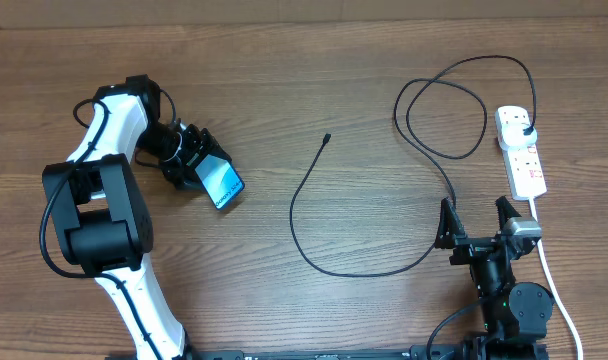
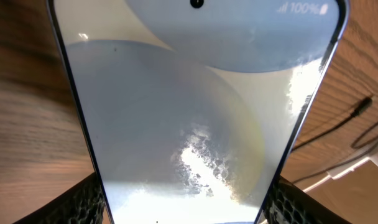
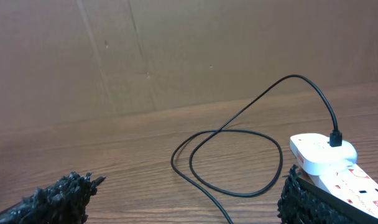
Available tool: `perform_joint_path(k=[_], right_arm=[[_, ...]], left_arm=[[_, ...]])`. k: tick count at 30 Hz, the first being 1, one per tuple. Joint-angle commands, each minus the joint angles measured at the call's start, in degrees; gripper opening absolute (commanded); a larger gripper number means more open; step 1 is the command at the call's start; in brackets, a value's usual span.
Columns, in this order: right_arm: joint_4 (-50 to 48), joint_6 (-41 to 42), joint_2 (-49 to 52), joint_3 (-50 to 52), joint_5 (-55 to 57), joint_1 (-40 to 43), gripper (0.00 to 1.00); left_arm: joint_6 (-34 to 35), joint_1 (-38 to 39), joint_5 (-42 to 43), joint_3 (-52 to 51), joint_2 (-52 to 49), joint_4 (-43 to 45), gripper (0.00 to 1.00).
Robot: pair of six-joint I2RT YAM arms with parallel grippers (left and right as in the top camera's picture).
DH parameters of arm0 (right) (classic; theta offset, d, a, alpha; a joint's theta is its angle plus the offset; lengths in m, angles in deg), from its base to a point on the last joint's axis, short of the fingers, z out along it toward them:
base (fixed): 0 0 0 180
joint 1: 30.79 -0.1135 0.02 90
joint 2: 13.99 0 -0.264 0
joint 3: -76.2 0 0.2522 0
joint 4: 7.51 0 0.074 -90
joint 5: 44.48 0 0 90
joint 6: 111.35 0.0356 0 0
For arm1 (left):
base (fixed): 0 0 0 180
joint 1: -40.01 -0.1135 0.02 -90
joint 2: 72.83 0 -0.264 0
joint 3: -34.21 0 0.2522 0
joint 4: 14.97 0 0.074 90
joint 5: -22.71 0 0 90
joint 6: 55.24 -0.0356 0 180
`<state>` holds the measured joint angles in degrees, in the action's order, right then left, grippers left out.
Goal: Plug charger to phone and switch on socket
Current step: 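Lift the phone with the left gripper and tilt it upright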
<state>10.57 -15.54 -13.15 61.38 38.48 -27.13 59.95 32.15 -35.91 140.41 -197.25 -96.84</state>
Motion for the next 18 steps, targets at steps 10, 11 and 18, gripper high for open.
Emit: perform_joint_path(k=[10,11,18], right_arm=[[-0.2,0.2,-0.6,0.6,0.4,-0.3,1.00],[-0.2,0.2,-0.6,0.6,0.4,-0.3,1.00],[-0.2,0.2,-0.6,0.6,0.4,-0.3,1.00]], left_arm=[[8.9,0.4,-7.5,1.7,-0.6,-2.6,0.64],[9.3,0.4,-8.2,1.7,-0.6,-2.6,0.64],[9.6,0.4,-13.2,4.2,2.6,-5.4,0.63]])
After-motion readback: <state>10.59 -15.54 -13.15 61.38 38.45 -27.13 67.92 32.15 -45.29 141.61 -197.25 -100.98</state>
